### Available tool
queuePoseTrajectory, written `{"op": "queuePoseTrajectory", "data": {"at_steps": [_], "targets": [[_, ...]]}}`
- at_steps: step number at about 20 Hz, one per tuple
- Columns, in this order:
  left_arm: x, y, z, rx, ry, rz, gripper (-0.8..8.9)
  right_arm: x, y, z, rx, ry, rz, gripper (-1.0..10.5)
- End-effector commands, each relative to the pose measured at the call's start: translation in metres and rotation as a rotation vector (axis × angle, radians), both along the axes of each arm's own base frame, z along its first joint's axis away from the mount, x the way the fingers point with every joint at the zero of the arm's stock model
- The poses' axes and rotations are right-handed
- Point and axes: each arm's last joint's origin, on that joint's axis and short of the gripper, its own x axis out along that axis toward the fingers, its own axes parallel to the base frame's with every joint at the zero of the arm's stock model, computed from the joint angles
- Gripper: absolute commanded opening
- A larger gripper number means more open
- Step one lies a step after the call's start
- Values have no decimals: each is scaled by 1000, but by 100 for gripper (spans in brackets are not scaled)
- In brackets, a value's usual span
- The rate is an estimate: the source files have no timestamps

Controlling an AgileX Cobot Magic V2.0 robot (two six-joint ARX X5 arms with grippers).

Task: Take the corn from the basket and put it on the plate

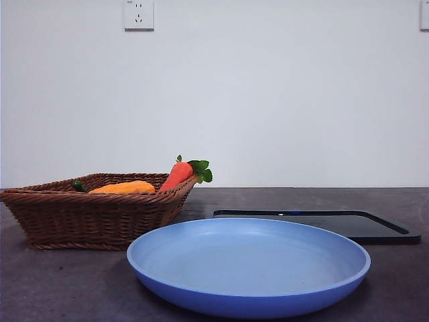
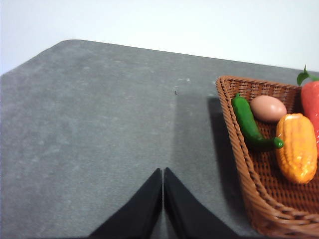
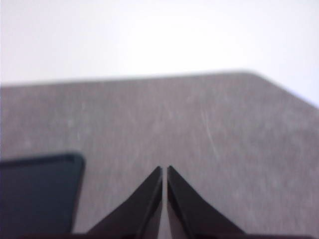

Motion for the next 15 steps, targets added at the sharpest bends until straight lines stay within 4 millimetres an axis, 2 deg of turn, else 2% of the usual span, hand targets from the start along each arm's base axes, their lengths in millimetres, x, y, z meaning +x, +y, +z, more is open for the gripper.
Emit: {"op": "queuePoseTrajectory", "data": {"at_steps": [1, 8, 15], "targets": [[1, 0, -10, -59, 26, 7, 8, 0, 0, 4, 18, -60, 3, 4], [1, 0, -10, -144, 22, 20, 8, 0, 2, 8, 211, -127, 60, 4], [1, 0, -6, -216, -6, 21, 8, 0, 2, 10, 215, -133, 60, 4]]}}
